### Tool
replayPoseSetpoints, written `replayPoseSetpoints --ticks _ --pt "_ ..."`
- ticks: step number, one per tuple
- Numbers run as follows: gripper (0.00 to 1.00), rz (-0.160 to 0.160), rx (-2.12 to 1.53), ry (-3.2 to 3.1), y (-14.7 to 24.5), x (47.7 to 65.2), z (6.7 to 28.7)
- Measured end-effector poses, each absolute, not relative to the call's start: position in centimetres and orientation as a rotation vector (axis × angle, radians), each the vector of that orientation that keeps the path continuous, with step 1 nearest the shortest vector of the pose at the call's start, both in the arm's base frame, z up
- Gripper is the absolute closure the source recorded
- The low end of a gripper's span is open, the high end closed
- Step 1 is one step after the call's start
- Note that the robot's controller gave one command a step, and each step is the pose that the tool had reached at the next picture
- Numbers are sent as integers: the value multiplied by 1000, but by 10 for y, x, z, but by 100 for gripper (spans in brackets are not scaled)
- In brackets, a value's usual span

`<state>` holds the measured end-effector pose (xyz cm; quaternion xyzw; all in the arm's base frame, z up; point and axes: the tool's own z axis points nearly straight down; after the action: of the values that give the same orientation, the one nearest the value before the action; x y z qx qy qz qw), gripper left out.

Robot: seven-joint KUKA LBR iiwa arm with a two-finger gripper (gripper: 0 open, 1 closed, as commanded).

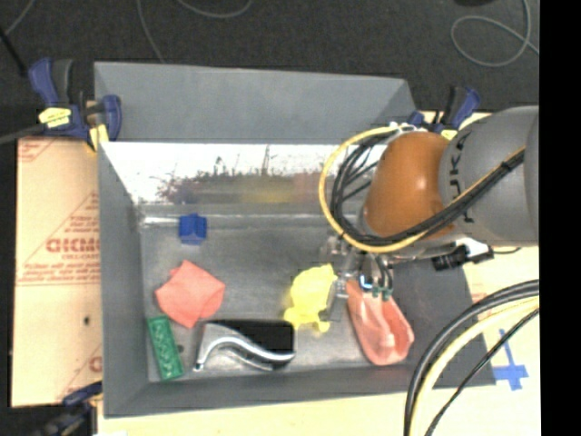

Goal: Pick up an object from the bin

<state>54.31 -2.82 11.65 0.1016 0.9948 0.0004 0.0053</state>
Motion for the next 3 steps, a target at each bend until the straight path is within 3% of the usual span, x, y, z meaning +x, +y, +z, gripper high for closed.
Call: replayPoseSetpoints --ticks 1,2,3 --pt "0 0 415 3120 -33 526 120" --pt "0 2 420 3097 -35 526 155" --pt "0 0 247 3126 -31 530 112"
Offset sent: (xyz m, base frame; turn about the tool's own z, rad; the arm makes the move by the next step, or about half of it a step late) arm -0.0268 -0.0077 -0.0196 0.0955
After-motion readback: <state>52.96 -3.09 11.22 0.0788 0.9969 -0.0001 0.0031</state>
